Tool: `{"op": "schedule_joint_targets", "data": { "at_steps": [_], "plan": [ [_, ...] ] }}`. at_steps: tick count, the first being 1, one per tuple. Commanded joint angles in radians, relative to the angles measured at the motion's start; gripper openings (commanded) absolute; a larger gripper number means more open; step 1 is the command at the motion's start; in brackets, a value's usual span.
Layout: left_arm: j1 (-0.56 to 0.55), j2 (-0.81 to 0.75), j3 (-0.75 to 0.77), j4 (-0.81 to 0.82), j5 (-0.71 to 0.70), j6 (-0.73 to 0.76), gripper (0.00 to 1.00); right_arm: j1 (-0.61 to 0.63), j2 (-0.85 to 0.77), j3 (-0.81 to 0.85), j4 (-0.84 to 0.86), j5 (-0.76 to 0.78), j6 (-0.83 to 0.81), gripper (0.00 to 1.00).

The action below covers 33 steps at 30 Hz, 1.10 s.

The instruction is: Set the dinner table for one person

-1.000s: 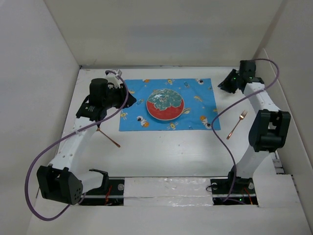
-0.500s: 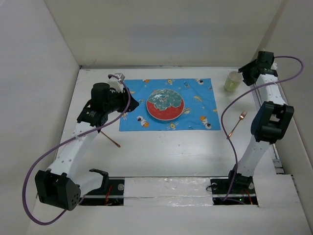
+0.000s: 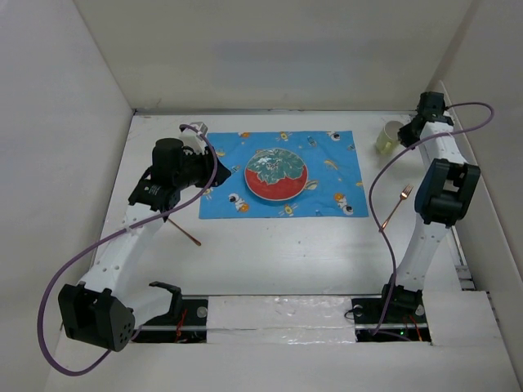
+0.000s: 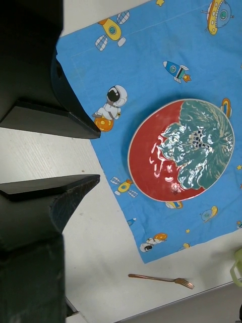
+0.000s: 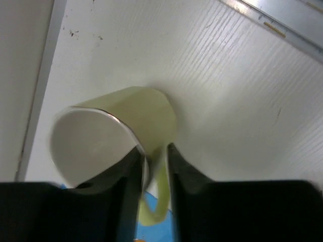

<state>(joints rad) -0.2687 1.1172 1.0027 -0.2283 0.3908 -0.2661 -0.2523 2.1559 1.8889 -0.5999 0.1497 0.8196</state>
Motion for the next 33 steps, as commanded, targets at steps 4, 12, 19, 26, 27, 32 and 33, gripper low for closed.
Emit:
{"op": "schedule_joint_targets", "data": {
  "at_steps": [4, 12, 19, 26, 27, 32, 33],
  "plan": [
    [-0.001, 0.003, 0.025, 0.02, -0.003, 0.018, 0.32, 0.024, -0.037, 0.003, 0.031, 0.022, -0.013, 0.0],
    [-0.001, 0.016, 0.04, 0.015, -0.035, 0.002, 0.32, 0.131, -0.208, 0.002, 0.186, 0.119, -0.14, 0.0],
    [-0.001, 0.036, 0.053, 0.029, -0.027, -0.018, 0.32, 0.203, -0.134, 0.088, 0.055, -0.036, -0.195, 0.0],
    [-0.001, 0.035, 0.043, 0.032, -0.029, -0.021, 0.32, 0.239, -0.059, 0.133, -0.003, -0.104, -0.197, 0.0],
    [-0.001, 0.035, 0.042, 0.033, -0.026, -0.021, 0.32, 0.248, -0.038, 0.141, -0.011, -0.102, -0.197, 0.0],
    [-0.001, 0.023, 0.031, 0.03, -0.032, -0.025, 0.32, 0.266, -0.008, 0.176, -0.031, -0.099, -0.191, 0.0],
    [-0.001, 0.021, 0.03, 0.03, -0.033, -0.024, 0.32, 0.266, 0.007, 0.185, -0.037, -0.099, -0.192, 0.0]
  ]
}}
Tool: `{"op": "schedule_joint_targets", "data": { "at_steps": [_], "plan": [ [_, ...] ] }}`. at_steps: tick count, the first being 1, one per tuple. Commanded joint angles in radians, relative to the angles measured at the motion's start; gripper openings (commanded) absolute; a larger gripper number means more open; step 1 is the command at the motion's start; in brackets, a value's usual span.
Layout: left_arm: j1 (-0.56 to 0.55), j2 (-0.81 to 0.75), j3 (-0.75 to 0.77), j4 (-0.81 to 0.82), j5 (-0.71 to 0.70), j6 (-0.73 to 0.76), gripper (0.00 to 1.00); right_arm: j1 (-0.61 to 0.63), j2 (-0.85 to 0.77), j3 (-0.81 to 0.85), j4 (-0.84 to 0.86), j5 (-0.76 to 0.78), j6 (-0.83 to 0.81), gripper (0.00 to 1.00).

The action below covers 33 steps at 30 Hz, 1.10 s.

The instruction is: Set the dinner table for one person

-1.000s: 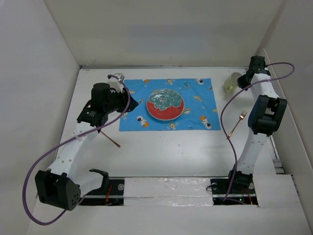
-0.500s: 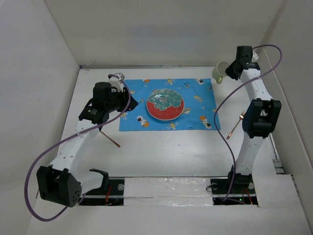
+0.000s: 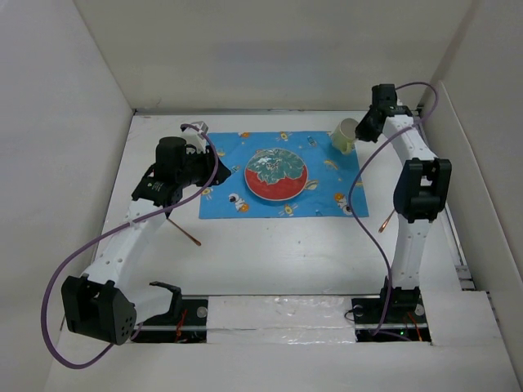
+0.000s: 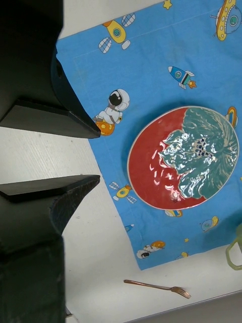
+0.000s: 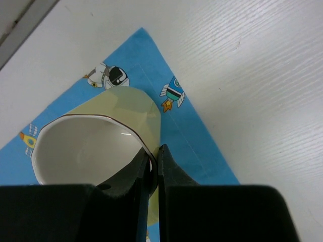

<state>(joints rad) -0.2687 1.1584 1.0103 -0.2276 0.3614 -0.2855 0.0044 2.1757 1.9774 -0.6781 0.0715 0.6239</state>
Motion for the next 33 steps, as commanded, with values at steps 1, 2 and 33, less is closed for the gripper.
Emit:
{"op": "schedule_joint_targets", "data": {
  "at_steps": [1, 2, 33],
  "plan": [
    [-0.001, -0.022, 0.017, 0.028, -0.004, -0.004, 0.33, 0.009, -0.002, 0.107, 0.019, -0.019, 0.005, 0.0],
    [-0.001, -0.025, 0.016, 0.027, -0.009, -0.004, 0.32, 0.009, 0.009, 0.132, 0.006, -0.018, 0.005, 0.0],
    [-0.001, -0.014, -0.01, 0.07, 0.1, -0.034, 0.0, -0.219, -0.758, -0.869, 0.362, 0.056, 0.022, 0.0]
  ]
}}
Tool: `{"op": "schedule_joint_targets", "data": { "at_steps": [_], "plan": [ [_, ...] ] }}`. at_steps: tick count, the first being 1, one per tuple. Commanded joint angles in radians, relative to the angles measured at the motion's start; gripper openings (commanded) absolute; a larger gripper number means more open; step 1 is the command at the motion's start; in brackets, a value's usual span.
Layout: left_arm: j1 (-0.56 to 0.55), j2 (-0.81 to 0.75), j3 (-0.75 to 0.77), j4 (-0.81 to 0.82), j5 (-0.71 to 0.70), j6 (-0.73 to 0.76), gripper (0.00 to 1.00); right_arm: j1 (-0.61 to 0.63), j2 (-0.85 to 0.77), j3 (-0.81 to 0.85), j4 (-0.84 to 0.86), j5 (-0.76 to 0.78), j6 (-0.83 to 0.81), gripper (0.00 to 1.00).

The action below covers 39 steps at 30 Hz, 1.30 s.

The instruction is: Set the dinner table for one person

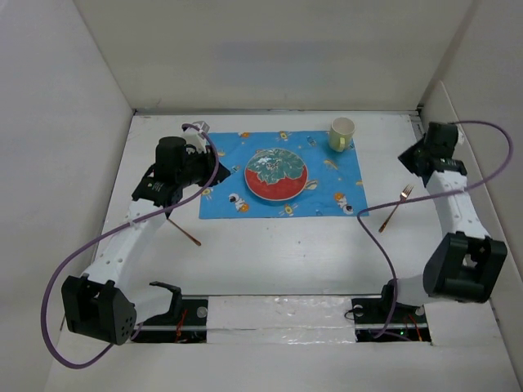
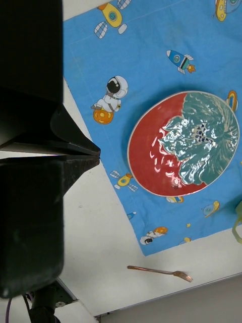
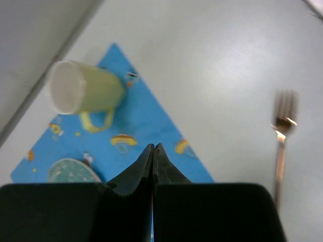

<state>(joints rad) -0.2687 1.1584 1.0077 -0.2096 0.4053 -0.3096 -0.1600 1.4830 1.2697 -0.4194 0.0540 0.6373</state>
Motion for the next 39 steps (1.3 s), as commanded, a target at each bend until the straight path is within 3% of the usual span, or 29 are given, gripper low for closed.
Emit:
{"op": "schedule_joint_targets", "data": {
  "at_steps": [1, 2, 3, 4, 5, 8, 11, 16, 20, 32, 36, 37, 39],
  "plan": [
    [-0.001, -0.017, -0.009, 0.055, 0.067, -0.008, 0.0, -0.084, -0.084, -0.199, 0.078, 0.079, 0.012, 0.0],
    [-0.001, -0.017, -0.011, 0.055, 0.09, -0.006, 0.01, -0.114, -0.104, -0.231, 0.065, 0.067, 0.004, 0.0],
    [-0.001, -0.017, -0.011, 0.053, 0.101, -0.006, 0.09, -0.172, -0.105, -0.252, 0.047, 0.043, -0.008, 0.01],
    [-0.001, -0.014, -0.012, 0.055, 0.108, -0.006, 0.14, -0.191, -0.107, -0.288, 0.021, 0.043, -0.024, 0.08],
    [-0.001, -0.011, -0.014, 0.058, 0.124, -0.008, 0.18, -0.205, -0.104, -0.309, 0.03, 0.038, -0.062, 0.29],
    [-0.001, -0.006, -0.023, 0.064, 0.144, -0.01, 0.26, -0.205, -0.067, -0.32, -0.01, 0.02, -0.096, 0.53],
    [-0.001, -0.006, -0.023, 0.068, 0.159, -0.013, 0.27, -0.196, 0.0, -0.31, -0.022, -0.016, -0.111, 0.57],
    [-0.001, -0.008, -0.026, 0.075, 0.173, -0.017, 0.28, -0.196, 0.164, -0.265, -0.059, -0.003, -0.139, 0.51],
    [-0.001, -0.02, -0.035, 0.073, 0.168, -0.017, 0.28, -0.196, 0.203, -0.25, -0.068, 0.017, -0.14, 0.41],
    [-0.001, -0.032, -0.061, 0.11, 0.176, -0.034, 0.28, -0.105, 0.312, -0.142, -0.228, 0.102, -0.192, 0.31],
    [-0.001, -0.025, -0.043, 0.111, 0.198, -0.042, 0.28, -0.081, 0.321, -0.132, -0.249, 0.162, -0.182, 0.16],
    [-0.001, -0.023, -0.034, 0.108, 0.199, -0.036, 0.27, -0.072, 0.309, -0.135, -0.246, 0.167, -0.179, 0.02],
    [-0.001, -0.02, -0.024, 0.09, 0.196, -0.026, 0.26, -0.059, 0.284, -0.138, -0.24, 0.182, -0.168, 0.0]
  ]
}}
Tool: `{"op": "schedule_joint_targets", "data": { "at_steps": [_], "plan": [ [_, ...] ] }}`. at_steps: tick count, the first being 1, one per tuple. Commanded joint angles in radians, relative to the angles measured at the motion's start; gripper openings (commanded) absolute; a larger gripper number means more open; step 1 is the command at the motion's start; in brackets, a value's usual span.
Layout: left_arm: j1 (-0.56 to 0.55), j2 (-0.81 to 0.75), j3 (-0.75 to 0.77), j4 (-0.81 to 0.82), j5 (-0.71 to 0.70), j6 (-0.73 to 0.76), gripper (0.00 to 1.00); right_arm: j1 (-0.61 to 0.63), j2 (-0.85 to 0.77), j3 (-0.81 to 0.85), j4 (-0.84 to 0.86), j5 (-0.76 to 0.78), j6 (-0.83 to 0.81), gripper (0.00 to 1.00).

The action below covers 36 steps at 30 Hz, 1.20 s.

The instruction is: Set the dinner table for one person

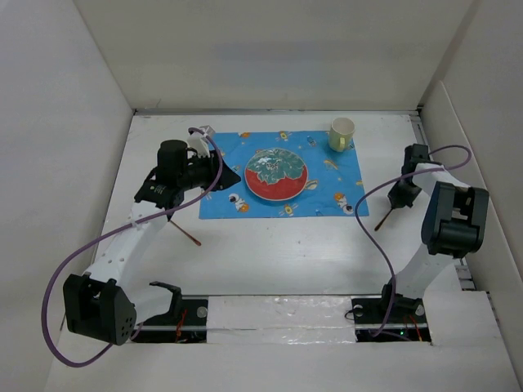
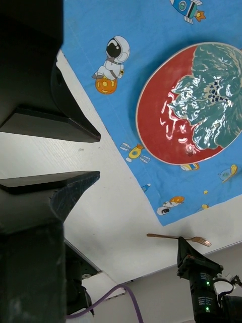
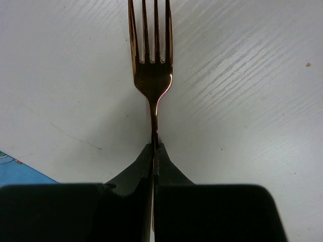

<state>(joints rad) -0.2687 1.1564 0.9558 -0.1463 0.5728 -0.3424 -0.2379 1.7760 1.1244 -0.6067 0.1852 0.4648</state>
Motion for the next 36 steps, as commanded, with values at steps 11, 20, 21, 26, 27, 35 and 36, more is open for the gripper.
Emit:
{"op": "schedule_joint_targets", "data": {
  "at_steps": [11, 20, 21, 26, 27, 35, 36],
  "plan": [
    [-0.001, -0.017, 0.055, -0.01, 0.001, 0.008, 0.26, 0.248, -0.302, 0.278, -0.12, 0.013, -0.026, 0.0],
    [0.056, -0.006, 0.048, -0.016, -0.128, -0.147, 0.32, 0.548, -0.126, 0.507, -0.174, -0.107, -0.11, 0.0],
    [0.068, -0.006, 0.037, -0.021, -0.145, -0.179, 0.32, 0.56, -0.103, 0.517, -0.174, -0.107, -0.114, 0.0],
    [0.068, -0.059, -0.012, -0.039, -0.266, -0.26, 0.33, 0.569, 0.06, 0.551, -0.139, -0.161, -0.126, 0.0],
    [0.068, -0.073, -0.029, -0.045, -0.287, -0.274, 0.32, 0.569, 0.089, 0.586, -0.155, -0.149, -0.13, 0.0],
    [0.106, -0.204, -0.068, -0.202, -0.518, -0.366, 0.42, 0.548, 0.316, 0.678, -0.157, -0.16, -0.167, 0.0],
    [0.13, -0.204, -0.083, -0.22, -0.495, -0.369, 0.44, 0.537, 0.333, 0.684, -0.157, -0.158, -0.172, 0.0]
  ]
}}
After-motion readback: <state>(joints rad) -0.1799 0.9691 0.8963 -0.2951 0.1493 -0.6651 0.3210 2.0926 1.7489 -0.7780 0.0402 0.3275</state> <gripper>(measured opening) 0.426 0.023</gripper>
